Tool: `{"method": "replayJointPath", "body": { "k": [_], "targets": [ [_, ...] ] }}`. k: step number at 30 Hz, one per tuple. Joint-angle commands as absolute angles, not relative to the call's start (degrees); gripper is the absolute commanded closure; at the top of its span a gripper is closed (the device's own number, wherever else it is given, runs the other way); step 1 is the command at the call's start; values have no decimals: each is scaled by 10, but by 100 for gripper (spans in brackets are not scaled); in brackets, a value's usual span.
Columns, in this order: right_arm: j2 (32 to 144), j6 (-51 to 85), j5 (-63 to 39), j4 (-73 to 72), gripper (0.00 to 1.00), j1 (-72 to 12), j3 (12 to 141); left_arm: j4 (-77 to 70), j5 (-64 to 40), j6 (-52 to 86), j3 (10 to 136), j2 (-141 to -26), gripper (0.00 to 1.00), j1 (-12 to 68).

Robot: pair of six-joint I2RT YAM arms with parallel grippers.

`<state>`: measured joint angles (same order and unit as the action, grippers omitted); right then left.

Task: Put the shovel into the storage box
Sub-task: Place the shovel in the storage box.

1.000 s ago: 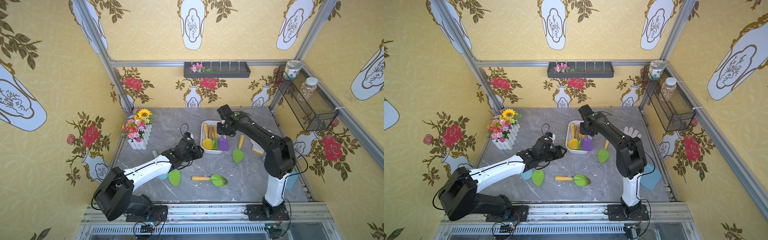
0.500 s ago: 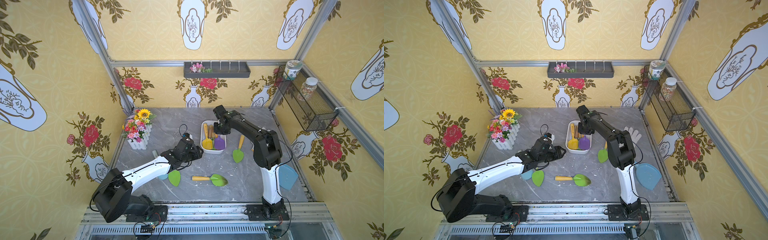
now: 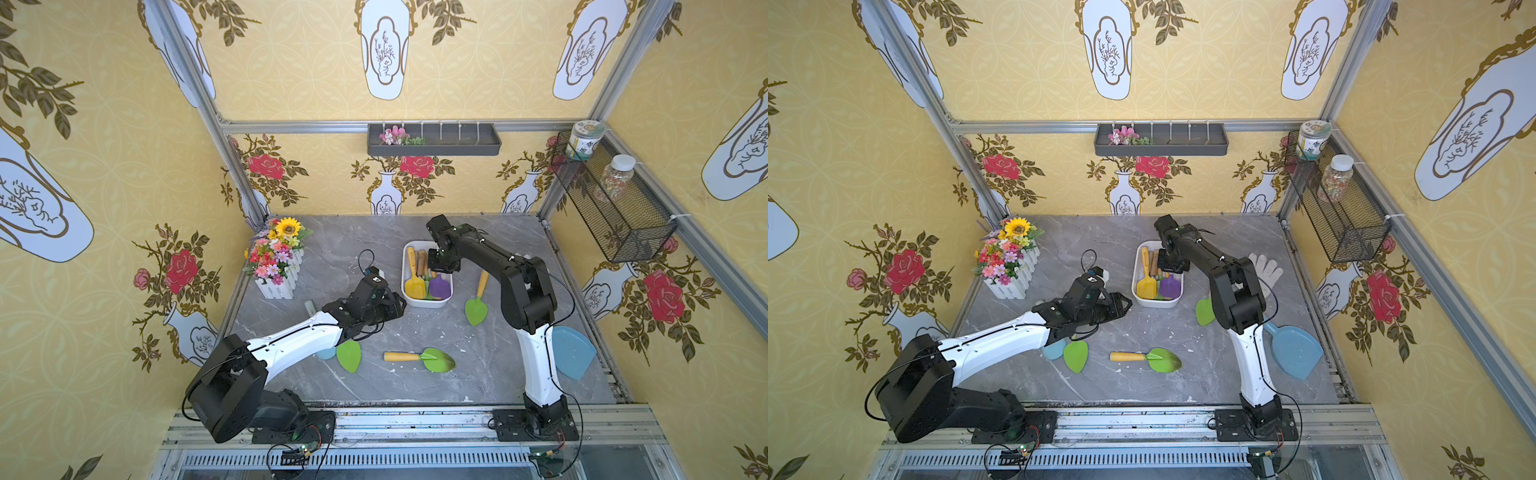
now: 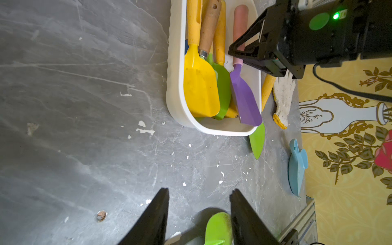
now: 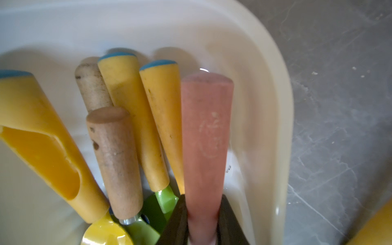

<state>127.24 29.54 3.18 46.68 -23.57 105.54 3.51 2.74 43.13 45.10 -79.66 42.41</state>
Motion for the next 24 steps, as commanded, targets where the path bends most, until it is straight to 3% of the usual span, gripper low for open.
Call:
{"method": "replayJointPath", "body": {
  "k": [1, 4, 8, 24],
  "targets": [
    [1276, 294, 43, 468, 76, -234, 1061, 36, 20, 428, 451, -804, 49, 425],
    [1279, 295, 43, 470, 72, -234, 1067, 36, 19, 429, 450, -804, 49, 425],
    [1278, 299, 44, 475, 55, -235, 1072, 35, 20, 429, 450, -803, 49, 425],
    [1180, 291, 43, 457, 52, -257, 990, 31, 19, 432, 452, -801, 49, 425]
  ]
}}
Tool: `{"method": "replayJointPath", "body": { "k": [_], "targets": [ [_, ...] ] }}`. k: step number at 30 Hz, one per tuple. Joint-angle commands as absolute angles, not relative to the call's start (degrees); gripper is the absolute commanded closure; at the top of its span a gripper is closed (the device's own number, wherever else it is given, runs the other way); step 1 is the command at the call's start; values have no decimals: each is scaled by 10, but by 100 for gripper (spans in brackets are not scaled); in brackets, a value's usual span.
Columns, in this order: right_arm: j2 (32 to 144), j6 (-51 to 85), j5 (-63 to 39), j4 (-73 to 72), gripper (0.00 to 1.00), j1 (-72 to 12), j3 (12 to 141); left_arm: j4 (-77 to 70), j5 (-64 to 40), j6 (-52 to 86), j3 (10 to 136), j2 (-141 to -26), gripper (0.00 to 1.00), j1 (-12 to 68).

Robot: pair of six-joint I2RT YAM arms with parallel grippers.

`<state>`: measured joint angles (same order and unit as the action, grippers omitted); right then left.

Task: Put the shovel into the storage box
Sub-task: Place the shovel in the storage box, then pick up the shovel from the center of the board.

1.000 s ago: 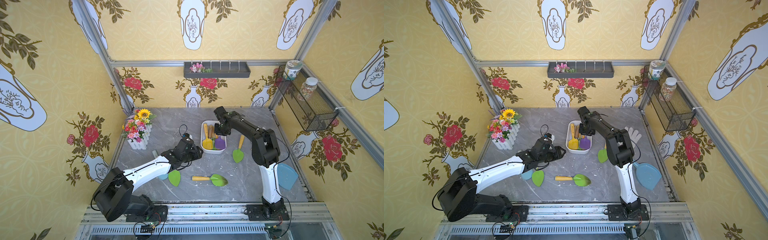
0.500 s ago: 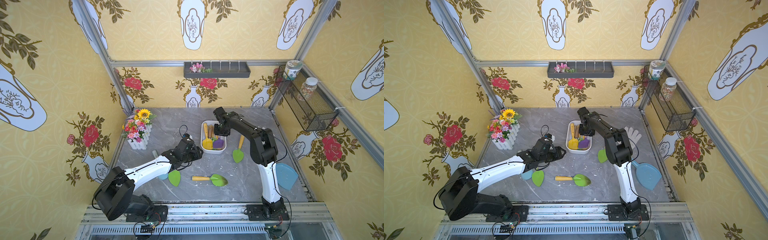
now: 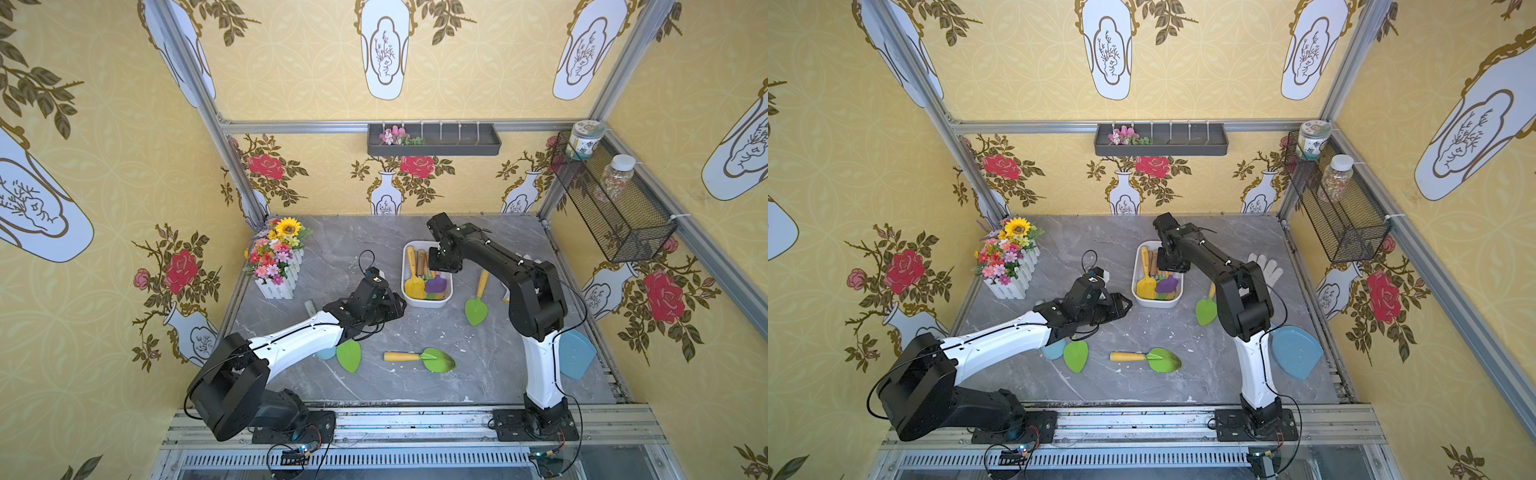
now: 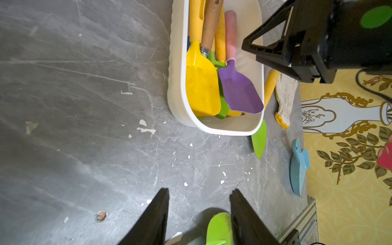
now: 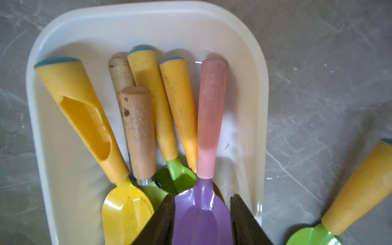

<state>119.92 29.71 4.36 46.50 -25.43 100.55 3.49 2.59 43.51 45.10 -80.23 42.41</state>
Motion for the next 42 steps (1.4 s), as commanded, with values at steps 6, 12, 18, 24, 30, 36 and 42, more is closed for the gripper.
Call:
{"method": "replayJointPath", "body": {
  "k": [6, 12, 18, 24, 30, 36, 42],
  "targets": [
    [1121, 290, 40, 442, 49, -268, 931, 32, 9, 427, 461, -802, 46, 425],
    [1061, 295, 38, 429, 44, -272, 872, 19, -22, 417, 470, -804, 45, 428],
    [1004, 301, 39, 419, 40, -271, 811, 7, -50, 390, 486, -817, 41, 446],
    [956, 306, 37, 412, 40, -249, 749, -12, -72, 381, 502, -839, 41, 466],
    [921, 305, 26, 404, 40, -207, 696, -23, -86, 376, 517, -862, 41, 484],
    [906, 298, 21, 394, 40, -169, 658, -30, -90, 376, 527, -876, 41, 497],
    [917, 293, 18, 376, 40, -140, 638, -43, -90, 376, 530, -889, 41, 510]
  ]
}}
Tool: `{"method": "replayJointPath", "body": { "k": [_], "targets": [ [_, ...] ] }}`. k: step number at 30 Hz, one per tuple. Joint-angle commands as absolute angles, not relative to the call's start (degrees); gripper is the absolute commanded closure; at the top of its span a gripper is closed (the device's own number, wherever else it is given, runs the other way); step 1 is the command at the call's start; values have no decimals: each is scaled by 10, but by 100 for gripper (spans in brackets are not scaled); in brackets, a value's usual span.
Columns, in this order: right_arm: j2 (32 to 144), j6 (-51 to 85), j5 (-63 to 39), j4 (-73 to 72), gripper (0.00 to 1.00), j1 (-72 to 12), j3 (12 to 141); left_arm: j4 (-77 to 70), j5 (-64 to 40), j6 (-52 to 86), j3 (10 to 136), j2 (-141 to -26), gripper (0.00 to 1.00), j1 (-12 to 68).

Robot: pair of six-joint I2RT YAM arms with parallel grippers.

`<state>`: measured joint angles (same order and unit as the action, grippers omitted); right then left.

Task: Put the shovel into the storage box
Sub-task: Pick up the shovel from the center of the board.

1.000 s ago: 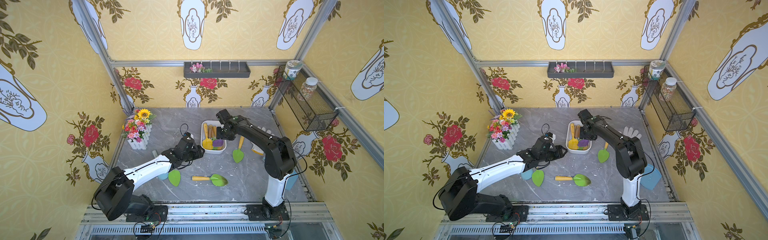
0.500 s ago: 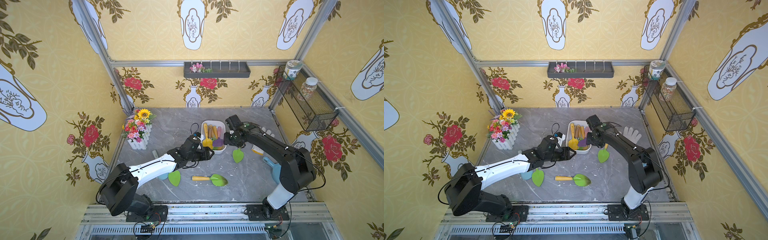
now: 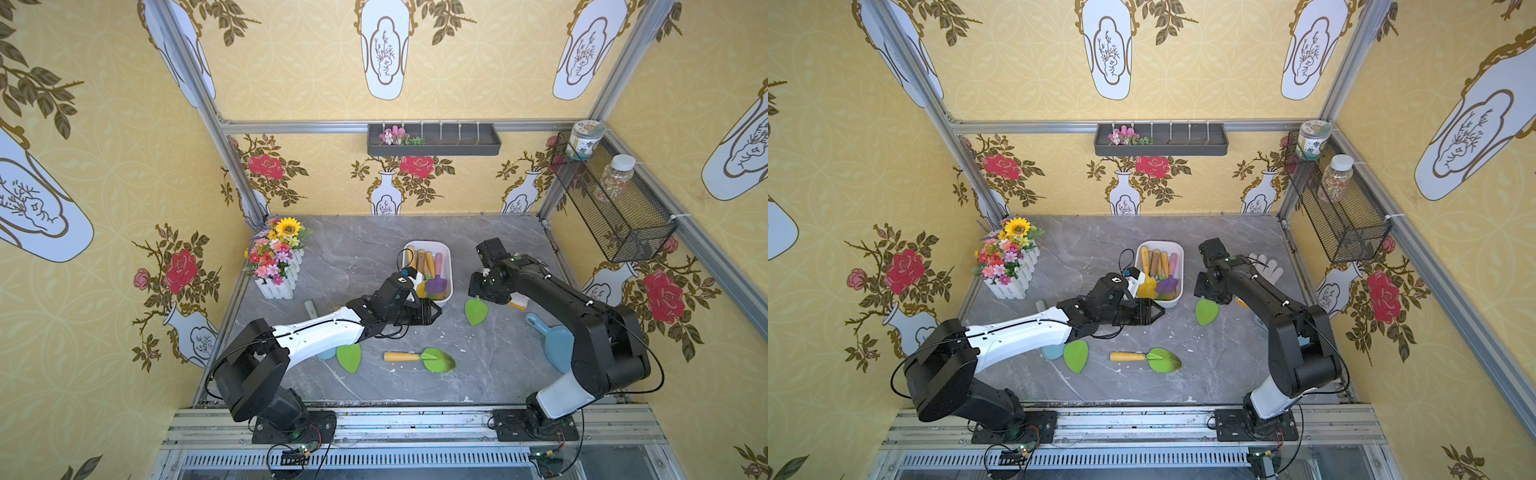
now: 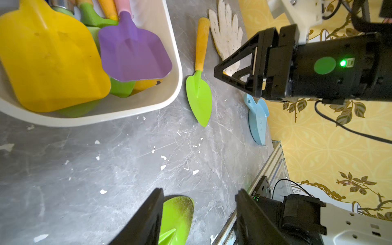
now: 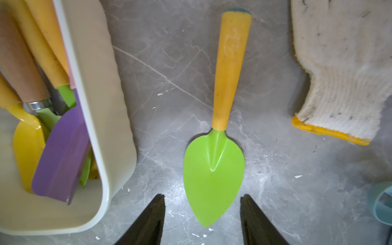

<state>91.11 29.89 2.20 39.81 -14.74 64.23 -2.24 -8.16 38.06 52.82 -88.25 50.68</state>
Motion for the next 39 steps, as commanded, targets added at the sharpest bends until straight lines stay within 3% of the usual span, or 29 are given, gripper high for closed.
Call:
{"method": "replayJointPath", "body": {
  "k": [1, 39],
  "targets": [
    [921, 293, 18, 374, 40, -137, 638, -45, -90, 377, 531, -892, 41, 511],
    [1085, 278, 36, 335, 57, -106, 714, -70, -78, 394, 515, -911, 42, 529]
  ]
}}
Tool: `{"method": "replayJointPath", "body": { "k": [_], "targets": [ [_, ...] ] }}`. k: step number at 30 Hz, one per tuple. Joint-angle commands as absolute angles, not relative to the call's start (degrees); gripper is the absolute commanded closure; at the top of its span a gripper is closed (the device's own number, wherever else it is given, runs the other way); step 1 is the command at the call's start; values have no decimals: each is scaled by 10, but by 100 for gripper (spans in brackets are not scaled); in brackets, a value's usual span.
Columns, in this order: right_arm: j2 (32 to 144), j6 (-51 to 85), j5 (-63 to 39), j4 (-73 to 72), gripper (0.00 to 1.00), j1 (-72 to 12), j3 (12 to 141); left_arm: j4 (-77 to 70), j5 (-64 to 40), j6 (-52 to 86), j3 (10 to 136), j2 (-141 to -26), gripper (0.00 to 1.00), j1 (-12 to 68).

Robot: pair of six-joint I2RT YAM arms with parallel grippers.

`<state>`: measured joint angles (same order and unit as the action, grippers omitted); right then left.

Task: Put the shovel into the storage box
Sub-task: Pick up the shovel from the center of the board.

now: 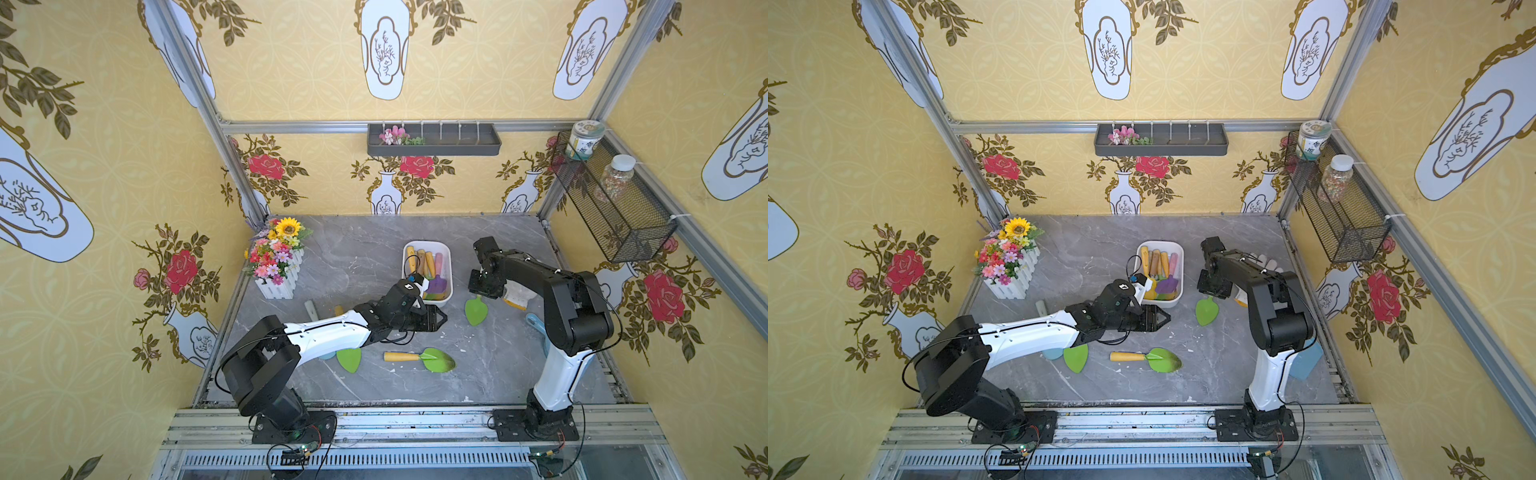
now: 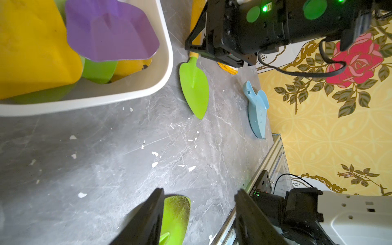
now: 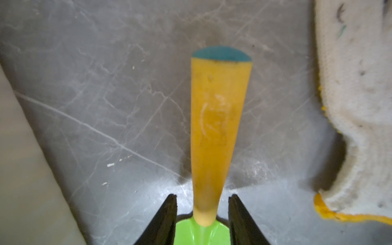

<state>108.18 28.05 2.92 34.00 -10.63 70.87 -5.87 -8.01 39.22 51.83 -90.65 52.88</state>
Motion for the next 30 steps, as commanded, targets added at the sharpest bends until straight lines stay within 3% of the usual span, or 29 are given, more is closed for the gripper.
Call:
{"method": "replayJointPath", "body": {
  "k": [1, 9, 22, 30],
  "targets": [
    [1086, 278, 35, 334, 57, -106, 715, -70, -78, 394, 514, -910, 42, 529],
    [1094, 277, 39, 335, 60, -106, 717, -74, -76, 398, 508, -908, 43, 529],
    [1096, 274, 35, 335, 73, -107, 715, -75, -68, 402, 503, -903, 43, 529],
    [1069, 272, 40, 345, 75, -112, 709, -67, -41, 409, 498, -888, 43, 528]
  ]
}}
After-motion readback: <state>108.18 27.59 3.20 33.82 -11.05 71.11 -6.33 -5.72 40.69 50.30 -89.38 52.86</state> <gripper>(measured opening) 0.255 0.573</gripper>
